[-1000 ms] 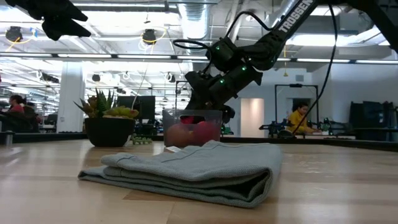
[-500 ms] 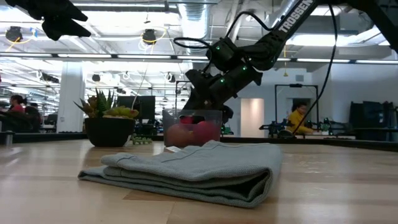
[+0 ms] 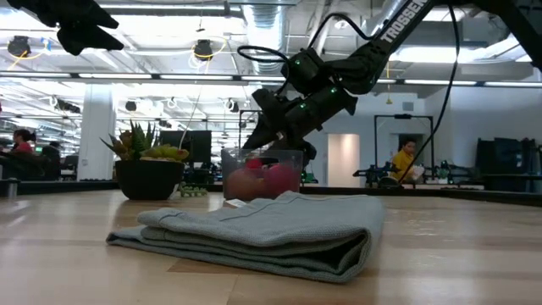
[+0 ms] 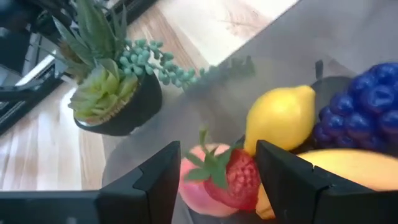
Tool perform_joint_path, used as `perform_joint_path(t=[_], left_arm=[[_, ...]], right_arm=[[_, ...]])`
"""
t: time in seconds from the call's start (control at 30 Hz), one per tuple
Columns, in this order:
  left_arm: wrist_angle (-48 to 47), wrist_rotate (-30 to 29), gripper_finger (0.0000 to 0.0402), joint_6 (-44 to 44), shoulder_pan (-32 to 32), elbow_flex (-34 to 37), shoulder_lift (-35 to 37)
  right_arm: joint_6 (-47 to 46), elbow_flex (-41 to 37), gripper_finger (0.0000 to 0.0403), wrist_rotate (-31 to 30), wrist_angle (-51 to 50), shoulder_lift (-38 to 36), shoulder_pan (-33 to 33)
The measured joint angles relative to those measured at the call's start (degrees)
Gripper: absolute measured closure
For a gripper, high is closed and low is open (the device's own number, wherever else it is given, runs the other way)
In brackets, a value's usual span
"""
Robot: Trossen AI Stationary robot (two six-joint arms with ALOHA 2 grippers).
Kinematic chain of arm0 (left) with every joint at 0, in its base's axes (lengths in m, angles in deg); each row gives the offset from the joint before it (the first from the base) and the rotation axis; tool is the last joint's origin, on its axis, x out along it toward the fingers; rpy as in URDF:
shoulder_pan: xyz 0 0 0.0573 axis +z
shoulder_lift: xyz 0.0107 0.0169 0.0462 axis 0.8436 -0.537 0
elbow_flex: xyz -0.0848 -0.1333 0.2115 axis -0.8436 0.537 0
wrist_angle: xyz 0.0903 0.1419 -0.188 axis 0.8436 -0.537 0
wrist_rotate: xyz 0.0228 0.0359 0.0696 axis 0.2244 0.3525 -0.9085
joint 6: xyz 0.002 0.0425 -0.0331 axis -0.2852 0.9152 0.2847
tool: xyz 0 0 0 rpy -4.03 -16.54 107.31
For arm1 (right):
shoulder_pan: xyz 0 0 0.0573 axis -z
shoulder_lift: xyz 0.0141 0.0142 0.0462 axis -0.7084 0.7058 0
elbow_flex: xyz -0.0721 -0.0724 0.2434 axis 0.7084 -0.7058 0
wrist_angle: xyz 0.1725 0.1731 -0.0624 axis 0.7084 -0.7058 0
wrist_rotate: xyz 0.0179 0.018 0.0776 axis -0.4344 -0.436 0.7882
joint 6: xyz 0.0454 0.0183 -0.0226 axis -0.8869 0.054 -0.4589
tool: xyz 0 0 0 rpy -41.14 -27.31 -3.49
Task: Pick and placing Produce into tupperware
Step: Put the red strawberry into the black black bin, then return to Home Position
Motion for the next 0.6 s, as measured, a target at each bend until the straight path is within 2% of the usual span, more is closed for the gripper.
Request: perform_joint_path(t=[0.6], left_arm=[[-0.32, 0.39, 0.0143, 0.80, -0.01, 0.00, 0.01]], right_arm=[[2.91, -0.09, 0.0168, -2.35, -6.77, -5.37, 0.09]])
